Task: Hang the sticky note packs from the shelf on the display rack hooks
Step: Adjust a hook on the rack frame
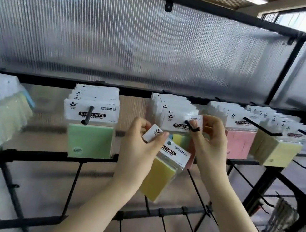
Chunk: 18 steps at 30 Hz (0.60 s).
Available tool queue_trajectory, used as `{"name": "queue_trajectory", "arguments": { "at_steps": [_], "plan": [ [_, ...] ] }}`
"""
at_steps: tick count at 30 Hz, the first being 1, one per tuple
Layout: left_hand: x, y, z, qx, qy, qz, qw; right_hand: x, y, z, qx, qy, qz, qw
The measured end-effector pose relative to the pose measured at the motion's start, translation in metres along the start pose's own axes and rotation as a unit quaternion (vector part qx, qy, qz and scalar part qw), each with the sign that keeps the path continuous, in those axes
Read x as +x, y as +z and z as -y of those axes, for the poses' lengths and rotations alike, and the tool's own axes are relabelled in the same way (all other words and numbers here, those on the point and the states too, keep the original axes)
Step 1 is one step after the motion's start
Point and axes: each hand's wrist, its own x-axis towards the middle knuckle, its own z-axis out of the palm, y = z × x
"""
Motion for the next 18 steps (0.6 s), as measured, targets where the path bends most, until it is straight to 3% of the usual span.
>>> {"name": "queue_trajectory", "arguments": {
  "at_steps": [6, 9, 13, 18],
  "plan": [
    [-0.015, -0.004, 0.006, -0.012, 0.102, -0.064, 0.993, -0.007, 0.001, -0.003, -0.041, -0.007, -0.024, 0.999],
    [-0.021, -0.006, 0.007, -0.022, 0.145, -0.061, 0.987, -0.02, -0.004, -0.004, -0.053, -0.002, -0.06, 0.997],
    [-0.028, -0.007, 0.006, -0.042, 0.167, -0.043, 0.984, -0.049, -0.012, 0.001, -0.04, -0.072, -0.118, 0.99],
    [-0.047, 0.006, 0.002, -0.062, 0.178, -0.072, 0.979, -0.09, -0.029, 0.013, -0.021, -0.124, 0.049, 0.991]
  ]
}}
